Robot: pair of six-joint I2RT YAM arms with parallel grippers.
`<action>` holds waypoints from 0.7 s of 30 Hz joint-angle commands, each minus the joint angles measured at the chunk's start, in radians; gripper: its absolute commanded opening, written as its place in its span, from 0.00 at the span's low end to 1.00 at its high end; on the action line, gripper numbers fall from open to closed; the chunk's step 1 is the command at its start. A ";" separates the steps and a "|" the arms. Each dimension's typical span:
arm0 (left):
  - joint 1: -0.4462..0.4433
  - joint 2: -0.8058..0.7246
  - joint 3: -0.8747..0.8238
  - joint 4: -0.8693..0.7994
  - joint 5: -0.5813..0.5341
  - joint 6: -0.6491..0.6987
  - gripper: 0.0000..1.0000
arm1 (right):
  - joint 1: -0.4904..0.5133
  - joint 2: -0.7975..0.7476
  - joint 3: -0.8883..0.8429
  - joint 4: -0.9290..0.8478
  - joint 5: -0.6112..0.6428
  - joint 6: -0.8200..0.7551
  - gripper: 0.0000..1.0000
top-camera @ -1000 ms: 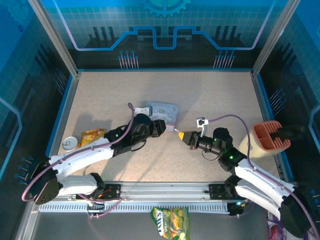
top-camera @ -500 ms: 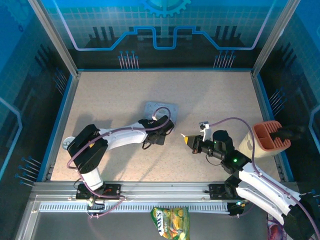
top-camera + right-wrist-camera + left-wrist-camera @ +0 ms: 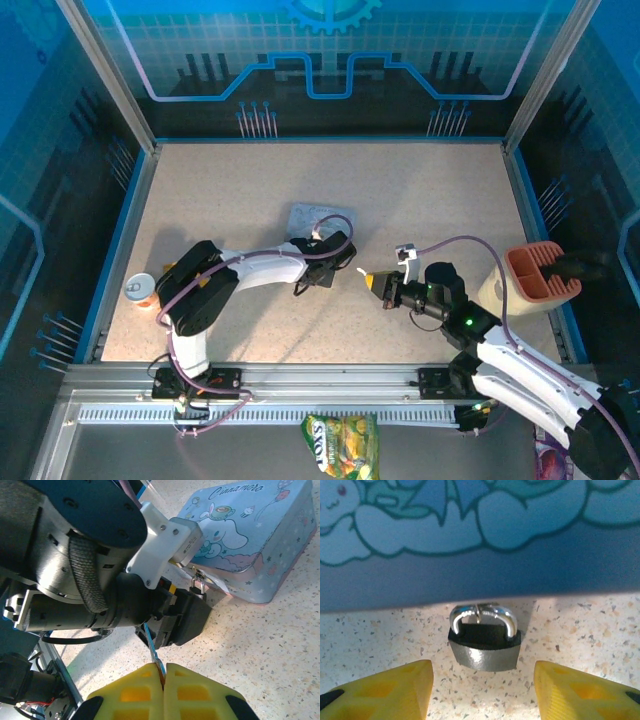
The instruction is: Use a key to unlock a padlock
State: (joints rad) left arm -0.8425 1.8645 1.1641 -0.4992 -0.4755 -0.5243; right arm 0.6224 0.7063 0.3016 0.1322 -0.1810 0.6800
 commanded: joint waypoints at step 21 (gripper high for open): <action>0.051 0.010 0.018 0.063 0.055 -0.090 0.26 | 0.043 0.089 -0.013 0.060 0.025 0.049 0.00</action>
State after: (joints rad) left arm -0.8017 1.9083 1.1942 -0.4625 -0.4633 -0.5827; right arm 0.6544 0.7780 0.3008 0.1631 -0.1818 0.6960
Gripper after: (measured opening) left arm 0.320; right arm 0.047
